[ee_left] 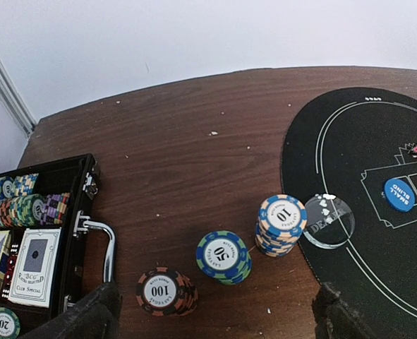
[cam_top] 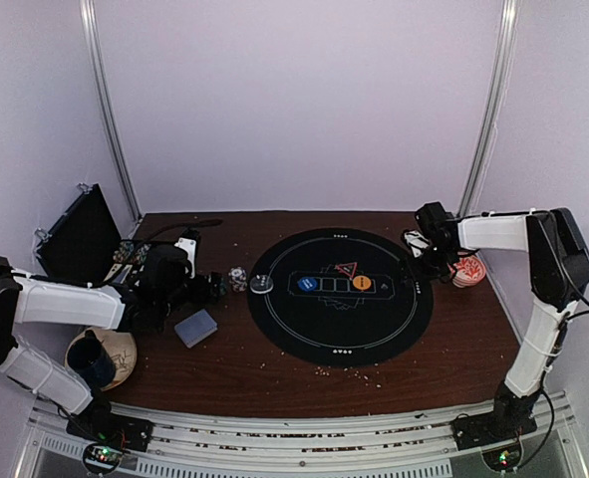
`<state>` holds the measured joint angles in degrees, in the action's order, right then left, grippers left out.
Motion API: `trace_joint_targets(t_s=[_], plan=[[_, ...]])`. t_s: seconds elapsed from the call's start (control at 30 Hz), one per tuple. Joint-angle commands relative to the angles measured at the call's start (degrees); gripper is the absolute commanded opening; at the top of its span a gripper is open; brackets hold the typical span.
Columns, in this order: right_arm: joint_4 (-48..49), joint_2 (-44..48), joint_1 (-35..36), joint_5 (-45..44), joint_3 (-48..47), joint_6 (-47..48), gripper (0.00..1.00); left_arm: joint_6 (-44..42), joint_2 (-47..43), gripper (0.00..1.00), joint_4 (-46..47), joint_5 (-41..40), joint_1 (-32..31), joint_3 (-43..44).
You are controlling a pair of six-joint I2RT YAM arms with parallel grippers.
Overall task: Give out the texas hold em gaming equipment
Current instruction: Place the dealer button in the dealer area, then move the poker table mat to the center of the board.
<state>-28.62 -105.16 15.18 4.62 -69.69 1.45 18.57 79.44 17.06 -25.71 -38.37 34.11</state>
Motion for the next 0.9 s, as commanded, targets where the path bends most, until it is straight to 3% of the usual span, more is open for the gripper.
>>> trace_joint_targets(t_s=[0.0,0.63,0.87], plan=[[3.62,2.91,-2.61,-2.27,2.17,-2.02,0.84,0.15,-0.83,0.98,2.28,0.58,-0.32,1.1],[2.8,-5.82,-7.4,6.54,0.56,-2.44,0.7,0.07,-1.47,0.98,2.19,0.01,-0.66,1.05],[2.41,-6.81,-7.36,8.88,0.09,-2.86,0.59,-0.12,-1.61,0.98,2.09,-0.18,-0.75,1.05]])
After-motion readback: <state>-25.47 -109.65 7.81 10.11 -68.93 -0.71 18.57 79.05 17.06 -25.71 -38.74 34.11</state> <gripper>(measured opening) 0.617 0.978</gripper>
